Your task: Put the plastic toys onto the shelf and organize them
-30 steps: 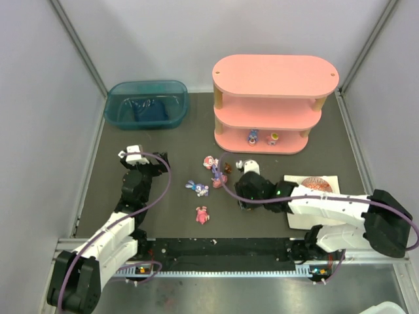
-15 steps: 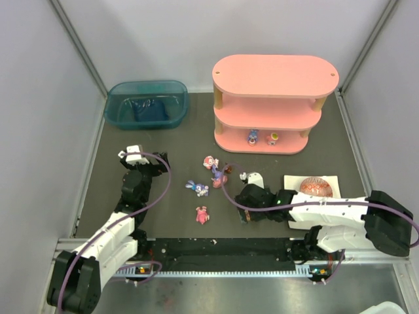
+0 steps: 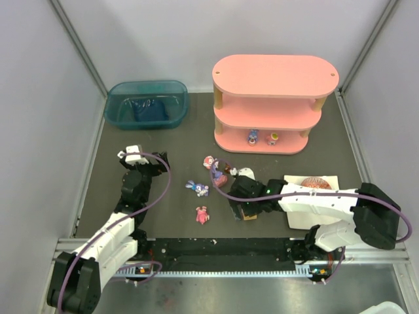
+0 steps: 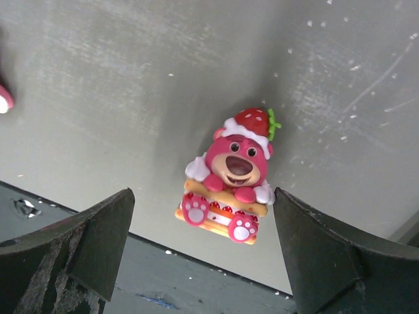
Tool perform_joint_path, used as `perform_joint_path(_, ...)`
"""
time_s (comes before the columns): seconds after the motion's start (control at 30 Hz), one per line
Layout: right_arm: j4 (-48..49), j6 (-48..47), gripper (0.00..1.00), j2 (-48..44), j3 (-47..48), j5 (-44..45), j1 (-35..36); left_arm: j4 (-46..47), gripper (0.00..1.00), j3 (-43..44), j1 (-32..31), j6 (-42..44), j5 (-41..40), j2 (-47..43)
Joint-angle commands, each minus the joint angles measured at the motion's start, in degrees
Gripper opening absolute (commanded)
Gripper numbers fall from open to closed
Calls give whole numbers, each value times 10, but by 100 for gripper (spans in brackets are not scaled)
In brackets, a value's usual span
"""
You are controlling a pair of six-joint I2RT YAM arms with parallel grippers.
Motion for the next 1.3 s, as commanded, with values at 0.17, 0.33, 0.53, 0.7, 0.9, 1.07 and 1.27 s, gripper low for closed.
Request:
perform_joint_path(0.17, -26, -18, 87, 4, 9, -23, -57, 16, 99, 1, 0, -1, -7, -5)
perform_joint_path(0.33, -26, -31, 87, 11, 16, -35, -69, 16, 99, 1, 0, -1, -8, -6)
perform_joint_path(0.53, -24, -42, 84, 36, 31, -54, -75, 13, 99, 2, 0, 0, -10, -6)
perform_joint_path(0.7, -23, -46, 76, 50, 33, -57, -76, 12, 99, 3, 0, 0, -11, -5)
perform_joint_path(0.9, -18, -46, 62, 51, 28, -64, -77, 12, 99, 4, 0, 0, -11, -4)
perform_joint_path(1.07, -16, -47, 26, 39, 22, -69, -77, 11, 99, 4, 0, 0, -12, -4)
perform_joint_path(1.27, 7, -50, 0, -7, -1, -71, -77, 11, 99, 4, 0, 0, -13, -3)
